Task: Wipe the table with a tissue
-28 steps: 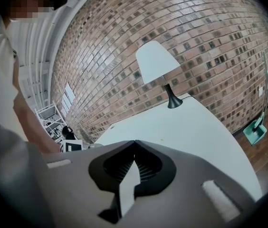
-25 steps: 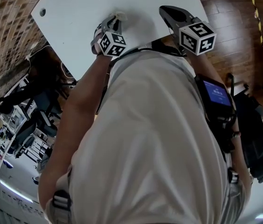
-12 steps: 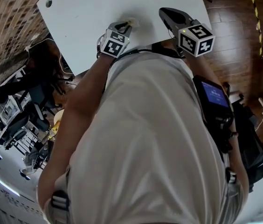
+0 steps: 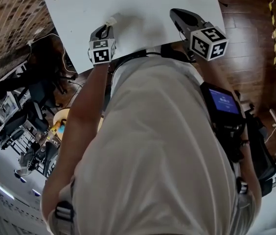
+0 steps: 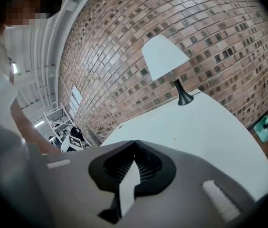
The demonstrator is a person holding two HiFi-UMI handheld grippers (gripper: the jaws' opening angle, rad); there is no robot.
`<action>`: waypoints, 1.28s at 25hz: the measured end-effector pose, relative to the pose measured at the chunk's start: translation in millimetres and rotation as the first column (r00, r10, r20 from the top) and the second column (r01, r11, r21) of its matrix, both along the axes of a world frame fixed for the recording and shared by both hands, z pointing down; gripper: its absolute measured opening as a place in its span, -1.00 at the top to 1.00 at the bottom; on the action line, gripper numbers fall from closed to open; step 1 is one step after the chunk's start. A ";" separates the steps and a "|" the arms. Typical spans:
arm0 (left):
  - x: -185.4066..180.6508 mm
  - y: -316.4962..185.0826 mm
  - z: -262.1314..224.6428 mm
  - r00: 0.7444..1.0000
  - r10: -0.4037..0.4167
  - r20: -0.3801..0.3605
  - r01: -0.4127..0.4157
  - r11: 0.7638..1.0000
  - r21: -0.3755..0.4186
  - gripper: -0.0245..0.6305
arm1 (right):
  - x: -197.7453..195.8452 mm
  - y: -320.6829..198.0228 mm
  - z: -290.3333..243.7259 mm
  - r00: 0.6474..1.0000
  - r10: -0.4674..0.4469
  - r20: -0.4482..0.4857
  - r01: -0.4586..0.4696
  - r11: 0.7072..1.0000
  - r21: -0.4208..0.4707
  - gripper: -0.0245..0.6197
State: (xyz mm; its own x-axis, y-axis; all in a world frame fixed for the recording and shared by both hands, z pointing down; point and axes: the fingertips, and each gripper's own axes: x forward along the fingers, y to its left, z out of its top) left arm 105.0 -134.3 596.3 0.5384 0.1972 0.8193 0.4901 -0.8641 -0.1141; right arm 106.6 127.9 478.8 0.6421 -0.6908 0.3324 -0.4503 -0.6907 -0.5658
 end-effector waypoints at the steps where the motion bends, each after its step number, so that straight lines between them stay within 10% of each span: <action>1: 5.0 2.2 3.3 1.000 0.007 0.004 -0.007 1.000 0.003 0.72 | -2.4 1.3 0.2 1.000 0.001 0.003 -0.001 1.000 -0.003 0.90; 11: 12.4 83.4 22.6 0.982 0.189 0.012 -0.189 0.979 0.079 0.73 | -13.2 22.6 -10.1 0.999 0.051 0.000 -0.051 0.999 -0.017 0.90; 20: -53.0 136.7 8.2 0.911 0.388 0.141 -0.355 0.911 -0.210 0.73 | -9.6 -13.1 -11.3 1.000 0.011 0.013 -0.011 1.000 -0.019 0.90; 27: -26.9 53.6 -28.7 0.989 0.144 0.030 -0.130 0.953 -0.273 0.73 | 15.6 -78.9 -15.0 0.993 -0.121 -0.014 0.120 0.989 -0.082 0.90; 32: -30.4 -19.8 -56.1 0.998 -0.051 -0.025 0.043 0.966 -0.254 0.73 | 22.4 -139.8 -42.8 0.961 -0.264 -0.082 0.254 0.960 -0.116 0.90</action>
